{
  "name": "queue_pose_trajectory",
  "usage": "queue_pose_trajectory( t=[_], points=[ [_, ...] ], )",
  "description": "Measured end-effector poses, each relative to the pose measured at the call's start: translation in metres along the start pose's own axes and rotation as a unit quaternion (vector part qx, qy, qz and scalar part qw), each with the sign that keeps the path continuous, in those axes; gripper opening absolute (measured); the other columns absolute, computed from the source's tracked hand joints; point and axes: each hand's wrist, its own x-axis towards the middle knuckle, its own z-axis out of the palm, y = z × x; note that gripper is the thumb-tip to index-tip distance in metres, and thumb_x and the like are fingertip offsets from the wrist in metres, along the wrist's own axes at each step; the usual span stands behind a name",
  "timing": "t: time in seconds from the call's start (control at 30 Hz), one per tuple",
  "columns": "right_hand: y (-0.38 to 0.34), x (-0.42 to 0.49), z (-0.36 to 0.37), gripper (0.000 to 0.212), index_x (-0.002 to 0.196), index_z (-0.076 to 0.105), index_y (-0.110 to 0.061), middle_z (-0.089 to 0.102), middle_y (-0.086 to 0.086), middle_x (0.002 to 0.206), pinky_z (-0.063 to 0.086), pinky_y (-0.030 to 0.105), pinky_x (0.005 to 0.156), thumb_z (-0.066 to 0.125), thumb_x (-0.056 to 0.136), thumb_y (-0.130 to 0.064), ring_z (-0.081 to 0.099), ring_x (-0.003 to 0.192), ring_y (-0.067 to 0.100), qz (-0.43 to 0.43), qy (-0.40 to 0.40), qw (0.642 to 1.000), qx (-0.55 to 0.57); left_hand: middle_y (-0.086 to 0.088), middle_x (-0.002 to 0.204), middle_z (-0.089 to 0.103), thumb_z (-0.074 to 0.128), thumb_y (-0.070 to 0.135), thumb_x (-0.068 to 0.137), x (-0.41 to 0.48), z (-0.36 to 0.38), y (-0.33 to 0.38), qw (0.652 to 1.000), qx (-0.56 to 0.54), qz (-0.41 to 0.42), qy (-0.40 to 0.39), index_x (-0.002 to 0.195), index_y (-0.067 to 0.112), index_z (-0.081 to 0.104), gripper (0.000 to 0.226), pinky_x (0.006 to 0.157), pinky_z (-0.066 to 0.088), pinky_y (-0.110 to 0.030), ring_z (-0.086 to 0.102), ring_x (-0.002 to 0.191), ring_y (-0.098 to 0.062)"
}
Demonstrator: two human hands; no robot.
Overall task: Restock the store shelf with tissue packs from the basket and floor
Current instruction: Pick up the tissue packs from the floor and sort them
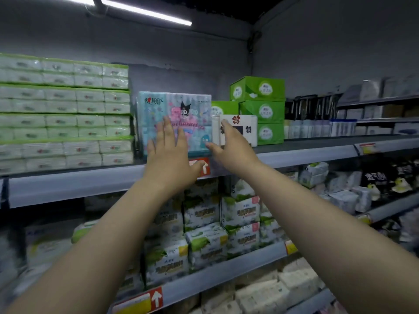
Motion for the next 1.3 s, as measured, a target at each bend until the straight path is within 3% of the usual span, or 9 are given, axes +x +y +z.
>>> queue_pose_trajectory(
  t=[0.1, 0.23, 0.47, 0.77, 1.0, 1.3],
  points=[
    [0.032, -0.038, -0.034, 0.076, 0.153, 0.019, -0.013, 0.028, 0.006, 0.157, 0.025, 0.035, 0.115, 0.055, 0.094, -0.044, 0.027, 0.143, 0.023, -0.009, -0.032, 0.993, -0.111, -0.01, 0.157, -0.029, 0.039, 0.058, 0.095, -0.009, 0.012, 0.044, 0.996, -0.028, 0.079, -0.036, 0.154, 0.02, -0.01, 0.086, 0.117, -0.004, -0.05, -0.02, 0.147, -0.026],
    [0.091, -0.102, -0.088, 0.078, 0.156, 0.007, -0.017, 0.008, 0.004, 0.163, 0.013, 0.04, 0.121, 0.043, 0.097, -0.053, 0.006, 0.15, 0.022, 0.039, -0.106, 0.96, -0.257, -0.004, 0.156, -0.032, 0.035, 0.062, 0.094, -0.033, 0.03, 0.116, 0.978, -0.056, 0.164, -0.118, 0.153, 0.024, -0.014, 0.086, 0.117, -0.004, -0.05, -0.021, 0.147, -0.023],
    [0.165, -0.245, -0.189, 0.08, 0.156, 0.0, -0.022, -0.004, 0.003, 0.164, 0.005, 0.043, 0.121, 0.037, 0.096, -0.06, -0.005, 0.151, 0.02, 0.195, -0.149, 0.909, -0.336, -0.004, 0.157, -0.031, 0.033, 0.065, 0.093, -0.109, 0.061, 0.251, 0.918, -0.102, 0.304, -0.232, 0.153, 0.024, -0.015, 0.087, 0.118, -0.004, -0.049, -0.021, 0.147, -0.024],
    [0.223, -0.45, -0.295, 0.081, 0.156, 0.002, -0.02, -0.004, 0.007, 0.164, 0.004, 0.043, 0.12, 0.041, 0.096, -0.058, -0.005, 0.151, 0.023, 0.386, -0.168, 0.834, -0.357, -0.005, 0.159, -0.026, 0.04, 0.063, 0.093, -0.238, 0.109, 0.415, 0.83, -0.135, 0.438, -0.32, 0.154, 0.02, -0.012, 0.091, 0.118, -0.002, -0.049, -0.016, 0.148, -0.023],
    [0.266, -0.593, -0.325, 0.084, 0.156, 0.003, -0.017, 0.0, 0.011, 0.163, 0.005, 0.044, 0.12, 0.04, 0.095, -0.06, -0.003, 0.151, 0.025, 0.529, -0.155, 0.767, -0.33, -0.003, 0.158, -0.027, 0.041, 0.063, 0.092, -0.338, 0.158, 0.512, 0.738, -0.12, 0.531, -0.398, 0.153, 0.02, -0.014, 0.093, 0.118, -0.003, -0.048, -0.019, 0.148, -0.022],
    [0.32, -0.747, -0.297, 0.083, 0.156, -0.002, -0.018, -0.002, 0.009, 0.163, 0.002, 0.043, 0.121, 0.037, 0.096, -0.06, -0.007, 0.15, 0.023, 0.726, -0.122, 0.637, -0.231, -0.007, 0.159, -0.023, 0.043, 0.059, 0.093, -0.448, 0.262, 0.616, 0.58, -0.083, 0.655, -0.477, 0.153, 0.018, -0.014, 0.092, 0.117, -0.005, -0.048, -0.017, 0.148, -0.022]
  ],
)
